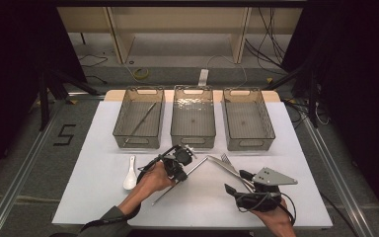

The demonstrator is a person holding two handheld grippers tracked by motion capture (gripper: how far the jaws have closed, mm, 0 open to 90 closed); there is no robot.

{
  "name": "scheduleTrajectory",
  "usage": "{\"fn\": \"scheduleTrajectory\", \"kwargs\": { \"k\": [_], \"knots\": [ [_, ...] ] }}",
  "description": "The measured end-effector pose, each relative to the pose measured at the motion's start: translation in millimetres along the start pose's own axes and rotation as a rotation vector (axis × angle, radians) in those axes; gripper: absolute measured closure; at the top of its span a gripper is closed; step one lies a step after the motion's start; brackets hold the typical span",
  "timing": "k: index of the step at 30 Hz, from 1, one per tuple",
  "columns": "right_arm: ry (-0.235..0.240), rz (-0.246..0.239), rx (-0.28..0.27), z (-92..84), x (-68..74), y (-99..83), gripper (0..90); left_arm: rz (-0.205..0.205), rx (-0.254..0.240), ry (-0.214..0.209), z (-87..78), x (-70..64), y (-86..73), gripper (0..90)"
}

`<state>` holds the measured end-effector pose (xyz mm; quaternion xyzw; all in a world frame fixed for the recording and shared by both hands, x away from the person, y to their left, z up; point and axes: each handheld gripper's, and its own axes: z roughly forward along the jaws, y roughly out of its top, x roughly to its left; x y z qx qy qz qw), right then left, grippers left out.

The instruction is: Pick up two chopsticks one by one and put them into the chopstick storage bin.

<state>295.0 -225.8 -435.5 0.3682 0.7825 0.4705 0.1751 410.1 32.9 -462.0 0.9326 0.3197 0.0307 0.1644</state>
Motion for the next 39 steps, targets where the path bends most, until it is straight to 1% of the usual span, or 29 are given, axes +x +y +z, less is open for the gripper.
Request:
{"fn": "scheduleTrajectory", "kwargs": {
  "k": [4,8,12,13,18,22,24,28,29,30,31,33,34,35,37,38,39],
  "knots": [
    [0.0,-0.004,0.002,0.7,0.7,-0.4,30.9,0.002,-0.005,0.003,-0.1,0.2,-0.8,84.9],
    [0.004,-0.006,0.001,0.7,1.0,-0.1,31.3,0.018,-0.013,0.003,-0.6,-0.4,-1.9,85.1],
    [0.003,-0.004,0.001,0.7,0.8,-0.2,31.5,0.035,-0.025,0.015,-1.4,0.7,-2.3,85.2],
    [0.002,-0.004,0.003,0.7,1.0,-0.2,31.5,0.031,-0.021,0.006,-2.2,1.9,-2.6,85.2],
    [0.001,-0.004,-0.004,0.4,0.4,-0.4,31.7,0.025,-0.029,0.01,-8.8,10.3,-6.8,85.3],
    [0.001,-0.004,-0.001,0.7,0.5,-0.3,31.7,0.024,-0.029,-0.002,-14.3,14.5,-9.3,85.3],
    [0.0,-0.003,-0.001,0.6,0.4,-0.4,31.7,0.018,-0.035,-0.001,-17.3,15.8,-10.6,85.3],
    [-0.004,-0.003,-0.001,0.1,-0.1,-0.4,31.8,0.024,-0.054,-0.013,-29.5,19.5,-12.1,85.3],
    [-0.003,-0.004,-0.003,0.0,-0.4,-0.4,31.9,0.019,-0.062,-0.01,-33.2,20.3,-12.2,85.3],
    [-0.004,-0.003,-0.002,-0.3,-0.5,-0.4,31.9,0.018,-0.064,-0.015,-36.5,21.6,-12.1,85.3],
    [-0.004,-0.003,-0.004,-0.4,-0.6,-0.3,31.9,0.013,-0.077,-0.013,-40.7,22.6,-12.2,85.3],
    [-0.005,0.003,-0.003,-0.7,-0.5,-0.3,31.9,0.025,-0.093,-0.015,-50.0,24.9,-11.6,85.3],
    [-0.005,0.001,-0.002,-0.7,-0.8,-0.4,31.9,0.021,-0.111,-0.015,-54.9,25.5,-11.3,85.3],
    [-0.004,0.002,-0.004,-0.3,-1.0,-0.6,31.9,0.019,-0.122,-0.025,-59.0,27.0,-10.9,85.3],
    [-0.005,0.002,-0.004,0.4,-1.3,-0.7,31.9,0.0,-0.158,-0.049,-66.0,32.1,-10.8,85.3],
    [-0.006,0.002,-0.004,0.4,-1.4,-0.7,31.9,-0.004,-0.169,-0.066,-69.1,35.4,-10.9,85.3],
    [-0.006,0.004,-0.003,-0.1,-1.3,-0.6,31.9,-0.014,-0.18,-0.071,-72.1,37.4,-11.1,85.3]
  ]
}}
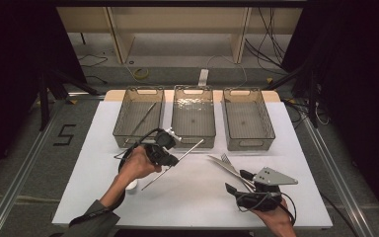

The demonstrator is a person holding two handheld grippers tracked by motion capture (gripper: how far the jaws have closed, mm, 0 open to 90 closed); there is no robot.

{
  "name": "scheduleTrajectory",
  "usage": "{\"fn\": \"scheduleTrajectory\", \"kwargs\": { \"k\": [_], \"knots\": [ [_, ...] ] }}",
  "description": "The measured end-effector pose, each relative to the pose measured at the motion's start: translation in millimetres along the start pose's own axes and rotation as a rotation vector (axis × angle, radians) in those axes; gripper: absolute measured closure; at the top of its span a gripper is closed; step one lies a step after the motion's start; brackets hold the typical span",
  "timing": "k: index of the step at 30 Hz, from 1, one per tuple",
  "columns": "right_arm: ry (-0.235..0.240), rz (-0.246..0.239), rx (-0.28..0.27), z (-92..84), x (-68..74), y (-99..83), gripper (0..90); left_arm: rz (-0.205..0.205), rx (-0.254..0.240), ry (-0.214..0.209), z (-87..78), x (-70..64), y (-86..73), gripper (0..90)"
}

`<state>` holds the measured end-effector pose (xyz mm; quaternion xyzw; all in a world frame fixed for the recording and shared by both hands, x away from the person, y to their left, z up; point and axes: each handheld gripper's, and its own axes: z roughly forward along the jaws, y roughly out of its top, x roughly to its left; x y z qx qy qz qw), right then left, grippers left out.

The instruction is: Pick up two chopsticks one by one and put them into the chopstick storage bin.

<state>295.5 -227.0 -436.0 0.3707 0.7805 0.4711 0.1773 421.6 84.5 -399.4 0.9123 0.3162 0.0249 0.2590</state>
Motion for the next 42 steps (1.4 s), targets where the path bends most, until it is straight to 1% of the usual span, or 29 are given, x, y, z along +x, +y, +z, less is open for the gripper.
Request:
{"fn": "scheduleTrajectory", "kwargs": {
  "k": [1,3,5,7,8,10,12,13,15,17,20,24,25,27,28,30,33,35,37,38,39,40,42],
  "knots": [
    [-0.002,0.002,0.002,-0.3,0.0,0.0,31.9,0.0,-0.006,0.004,-3.1,2.3,0.6,85.3],
    [-0.002,0.005,0.004,0.1,-0.7,-0.3,31.9,-0.012,-0.025,0.01,-9.0,7.2,1.6,85.3],
    [0.003,0.012,0.002,0.2,-1.4,-0.7,32.0,-0.046,-0.063,0.009,-15.1,13.1,3.0,85.3],
    [0.003,0.019,-0.006,0.2,-1.5,-0.5,31.9,-0.049,-0.072,0.023,-20.9,21.1,5.7,85.3],
    [0.005,0.018,-0.005,0.2,-1.7,-0.5,31.9,-0.056,-0.082,0.033,-23.4,24.9,7.4,85.3],
    [0.006,0.018,-0.005,0.4,-1.9,-0.4,31.9,-0.076,-0.093,0.039,-27.9,31.9,11.1,85.2],
    [0.004,0.019,-0.004,0.4,-1.9,-0.3,31.9,-0.092,-0.102,0.023,-31.1,38.1,14.6,85.2],
    [0.003,0.022,0.0,0.6,-2.1,-0.4,31.8,-0.095,-0.101,0.023,-32.6,41.0,16.2,85.2],
    [0.005,0.021,0.003,0.9,-2.6,-0.6,31.5,-0.099,-0.104,0.047,-35.8,46.4,19.1,85.2],
    [0.004,0.024,0.0,0.5,-2.4,-0.5,31.3,-0.111,-0.114,0.054,-39.0,51.6,21.8,85.2],
    [0.003,0.027,-0.004,0.1,-2.3,-0.6,30.6,-0.126,-0.126,0.076,-43.9,60.6,25.9,85.2],
    [0.008,0.025,-0.006,-0.4,-2.9,-0.5,29.7,-0.159,-0.132,0.08,-48.2,76.9,30.6,85.2],
    [0.01,0.031,-0.011,-0.5,-2.8,-0.3,29.4,-0.172,-0.136,0.082,-48.9,80.4,31.8,85.2],
    [0.015,0.035,-0.018,-0.7,-3.2,-0.1,28.4,-0.184,-0.139,0.094,-50.6,86.9,34.1,85.2],
    [0.017,0.037,-0.021,-1.0,-3.4,-0.1,28.0,-0.188,-0.14,0.092,-51.7,90.0,35.5,85.2],
    [0.022,0.045,-0.029,-1.6,-3.4,0.1,27.3,-0.199,-0.147,0.103,-53.9,94.9,38.3,85.2],
    [0.025,0.042,-0.033,-1.6,-3.4,0.2,26.8,-0.219,-0.155,0.12,-57.1,103.7,43.6,85.2],
    [0.028,0.042,-0.033,-1.6,-3.0,0.3,26.7,-0.214,-0.148,0.142,-58.3,108.3,46.1,85.2],
    [0.027,0.04,-0.034,-1.7,-2.9,0.3,26.7,-0.226,-0.152,0.151,-59.0,113.1,48.0,85.2],
    [0.027,0.042,-0.035,-1.8,-2.8,0.3,26.7,-0.242,-0.16,0.149,-59.6,116.9,48.3,85.1],
    [0.026,0.043,-0.034,-2.1,-2.8,0.4,26.7,-0.267,-0.173,0.138,-60.0,122.2,48.1,85.2],
    [0.026,0.043,-0.035,-2.2,-2.9,0.4,26.7,-0.285,-0.181,0.142,-60.0,126.8,47.8,85.2],
    [0.028,0.041,-0.035,-2.6,-3.3,0.3,26.7,-0.302,-0.184,0.161,-59.9,133.5,47.6,85.2]
  ]
}}
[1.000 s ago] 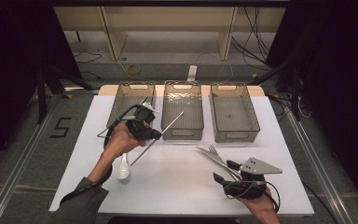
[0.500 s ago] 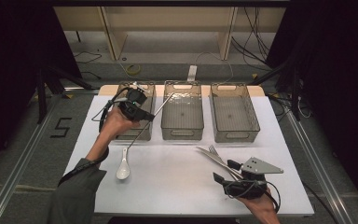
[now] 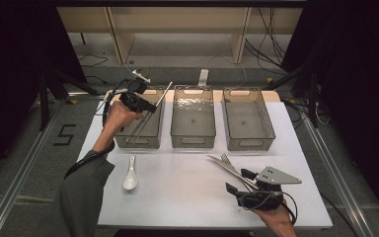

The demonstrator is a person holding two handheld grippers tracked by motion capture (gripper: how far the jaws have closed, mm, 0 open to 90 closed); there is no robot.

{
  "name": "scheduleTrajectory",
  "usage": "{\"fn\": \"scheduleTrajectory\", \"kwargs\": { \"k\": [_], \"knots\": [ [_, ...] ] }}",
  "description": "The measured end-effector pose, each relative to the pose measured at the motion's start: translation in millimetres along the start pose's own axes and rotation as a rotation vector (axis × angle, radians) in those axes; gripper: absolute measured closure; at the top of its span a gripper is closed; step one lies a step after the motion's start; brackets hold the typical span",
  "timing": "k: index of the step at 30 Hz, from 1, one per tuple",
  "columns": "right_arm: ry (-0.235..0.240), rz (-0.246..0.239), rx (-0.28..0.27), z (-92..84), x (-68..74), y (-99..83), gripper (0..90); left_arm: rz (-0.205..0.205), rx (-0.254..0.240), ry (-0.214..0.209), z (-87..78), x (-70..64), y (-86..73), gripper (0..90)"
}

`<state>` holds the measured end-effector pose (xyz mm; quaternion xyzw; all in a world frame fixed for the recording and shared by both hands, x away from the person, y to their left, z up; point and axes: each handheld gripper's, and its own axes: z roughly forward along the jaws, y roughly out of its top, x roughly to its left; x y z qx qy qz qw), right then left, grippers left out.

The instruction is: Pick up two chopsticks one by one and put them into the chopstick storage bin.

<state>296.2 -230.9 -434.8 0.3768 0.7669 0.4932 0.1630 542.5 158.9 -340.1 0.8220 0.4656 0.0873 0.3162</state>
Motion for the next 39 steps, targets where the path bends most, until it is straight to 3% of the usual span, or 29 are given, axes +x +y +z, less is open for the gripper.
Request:
{"fn": "scheduleTrajectory", "kwargs": {
  "k": [9,21,34,39],
  "knots": [
    [-0.004,0.001,0.003,0.2,0.1,-0.3,26.8,-0.043,-0.024,0.082,1.6,23.1,4.2,85.2],
    [0.006,0.005,0.005,0.4,-0.1,-1.2,26.8,-0.059,-0.054,0.142,-0.1,47.0,6.3,85.1],
    [0.004,0.005,0.008,-0.1,0.1,-2.0,26.8,-0.081,-0.09,0.172,5.6,58.8,1.4,85.0],
    [0.003,0.004,0.007,-0.6,0.1,-2.1,26.8,-0.061,-0.082,0.186,14.3,58.1,-3.7,84.9]
  ]
}}
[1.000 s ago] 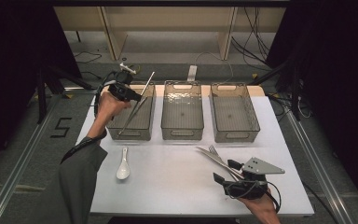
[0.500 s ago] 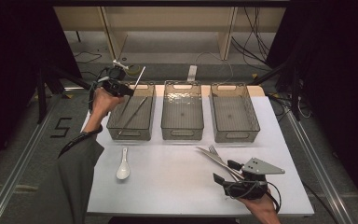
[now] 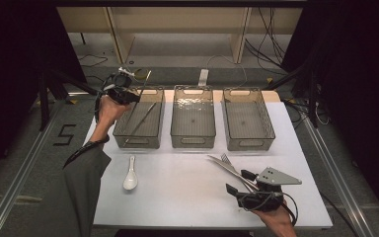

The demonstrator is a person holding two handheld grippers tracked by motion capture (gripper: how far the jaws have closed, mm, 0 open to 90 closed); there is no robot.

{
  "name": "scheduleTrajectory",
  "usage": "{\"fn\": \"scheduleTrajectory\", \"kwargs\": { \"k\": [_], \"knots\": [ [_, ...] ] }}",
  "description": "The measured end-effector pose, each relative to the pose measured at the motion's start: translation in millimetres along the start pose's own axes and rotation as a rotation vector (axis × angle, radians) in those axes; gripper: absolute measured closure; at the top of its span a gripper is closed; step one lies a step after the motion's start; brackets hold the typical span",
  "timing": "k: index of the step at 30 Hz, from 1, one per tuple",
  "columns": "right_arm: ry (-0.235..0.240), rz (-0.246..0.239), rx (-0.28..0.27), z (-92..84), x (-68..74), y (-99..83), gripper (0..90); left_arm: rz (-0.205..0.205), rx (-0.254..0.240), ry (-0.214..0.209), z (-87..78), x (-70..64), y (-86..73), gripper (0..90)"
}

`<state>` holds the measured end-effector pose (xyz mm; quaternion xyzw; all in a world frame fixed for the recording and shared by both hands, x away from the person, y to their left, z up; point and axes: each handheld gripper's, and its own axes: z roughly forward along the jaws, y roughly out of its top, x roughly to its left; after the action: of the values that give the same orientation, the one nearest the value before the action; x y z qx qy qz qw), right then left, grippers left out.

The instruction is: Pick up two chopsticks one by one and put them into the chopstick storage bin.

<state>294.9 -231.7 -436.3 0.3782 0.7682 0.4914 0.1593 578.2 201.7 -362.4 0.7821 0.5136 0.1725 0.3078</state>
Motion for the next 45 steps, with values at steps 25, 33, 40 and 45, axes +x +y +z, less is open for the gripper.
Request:
{"fn": "scheduleTrajectory", "kwargs": {
  "k": [25,33,40,45],
  "knots": [
    [-0.007,0.002,0.009,0.3,-1.1,-0.3,26.9,-0.048,-0.01,-0.011,-20.3,-11.7,-18.7,38.8],
    [-0.014,0.0,0.001,-0.4,-1.1,0.0,26.9,-0.054,-0.031,-0.068,-47.2,-29.3,-54.7,30.0],
    [-0.017,-0.001,0.006,-0.1,-1.6,0.3,26.9,-0.034,0.018,-0.099,-51.5,-38.8,-91.1,26.0],
    [-0.014,-0.003,0.002,-0.4,-0.1,1.3,26.9,-0.037,0.024,-0.104,-60.8,-39.8,-104.2,24.3]
  ]
}}
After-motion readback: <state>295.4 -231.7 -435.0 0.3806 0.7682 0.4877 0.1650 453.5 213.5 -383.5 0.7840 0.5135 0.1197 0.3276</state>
